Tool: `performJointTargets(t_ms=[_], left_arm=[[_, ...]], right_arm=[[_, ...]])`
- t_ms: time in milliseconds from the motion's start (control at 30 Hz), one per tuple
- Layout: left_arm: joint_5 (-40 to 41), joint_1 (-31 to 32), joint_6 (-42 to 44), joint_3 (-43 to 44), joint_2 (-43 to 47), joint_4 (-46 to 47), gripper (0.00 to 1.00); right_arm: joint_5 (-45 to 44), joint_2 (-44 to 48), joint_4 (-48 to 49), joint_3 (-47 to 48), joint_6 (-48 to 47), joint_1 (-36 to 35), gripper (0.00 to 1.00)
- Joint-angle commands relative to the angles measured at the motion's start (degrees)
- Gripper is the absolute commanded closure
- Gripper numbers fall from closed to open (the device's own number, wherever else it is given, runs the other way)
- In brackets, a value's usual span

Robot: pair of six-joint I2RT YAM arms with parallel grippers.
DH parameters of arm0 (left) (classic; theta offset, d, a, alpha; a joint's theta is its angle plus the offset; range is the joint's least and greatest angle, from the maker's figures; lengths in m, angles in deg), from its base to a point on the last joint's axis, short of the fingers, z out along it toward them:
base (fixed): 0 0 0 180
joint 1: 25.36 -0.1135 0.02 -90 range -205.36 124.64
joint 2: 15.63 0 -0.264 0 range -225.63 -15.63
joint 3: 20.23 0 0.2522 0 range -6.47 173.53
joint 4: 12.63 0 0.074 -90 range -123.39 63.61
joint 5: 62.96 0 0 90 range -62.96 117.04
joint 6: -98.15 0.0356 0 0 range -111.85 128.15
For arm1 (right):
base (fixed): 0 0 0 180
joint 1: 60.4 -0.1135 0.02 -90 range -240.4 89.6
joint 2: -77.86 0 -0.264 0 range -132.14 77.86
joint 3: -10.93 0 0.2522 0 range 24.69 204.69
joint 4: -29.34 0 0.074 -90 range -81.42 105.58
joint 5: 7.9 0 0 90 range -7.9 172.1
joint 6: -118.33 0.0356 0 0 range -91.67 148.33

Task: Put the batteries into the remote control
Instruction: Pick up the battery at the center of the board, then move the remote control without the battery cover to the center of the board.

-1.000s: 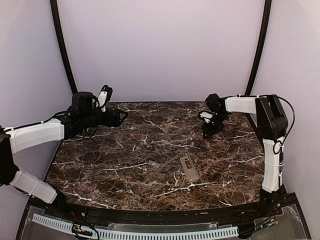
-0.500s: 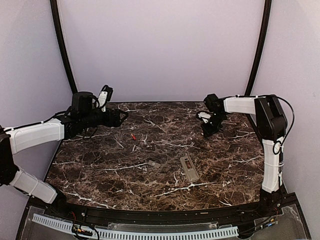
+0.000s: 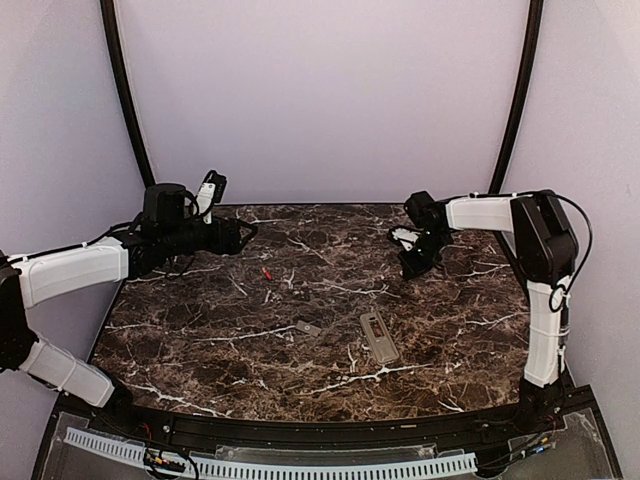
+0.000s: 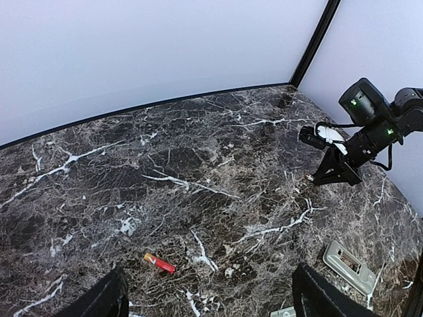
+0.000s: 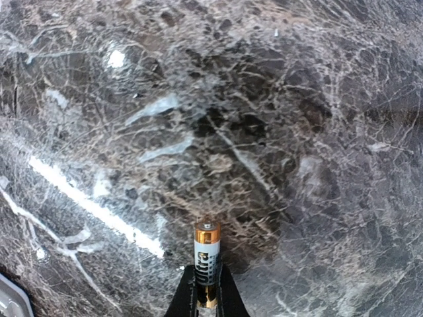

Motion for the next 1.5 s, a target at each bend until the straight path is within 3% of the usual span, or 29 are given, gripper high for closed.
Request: performJointTargets(t_ms=[0,200,400,700,1033,1333,1467], left_arm=[[-0.95,-0.25,0.16,-0.44,0.53,0.71,0.16],[-3.2,-0.25,0.51,-1.14,1.47,2.29,0.18],[-7.41,-0.22,0.42,-3.24,3.61,6.49,0.22],[-14.63,0.96,2.44,-4.77,6.04,9.33,0.25],[-19.14,3.83,7.33,-5.15,7.5,8.09,0.25],[-18.77,5.32,8.57,-4.93,6.64,6.67,0.25],[-18.21,6.37,9.7,-4.99,6.18,6.21,0.25]], right_arm=[[2.87,4.21,-1.15,-1.7,0.48,-1.19,1.0],[12.93,12.21,1.66,-5.41,-2.96,-4.07,1.0],[27.96,25.29,11.43,-12.28,-7.16,-8.56,1.0],[38.07,38.21,23.72,-19.7,-19.6,-18.22,1.0],[36.77,39.85,25.65,-19.57,-20.66,-20.79,1.0],[26.28,35.14,22.84,-14.7,-3.46,-20.74,1.0],[20.55,35.65,25.07,-17.41,3.53,-20.79,1.0]])
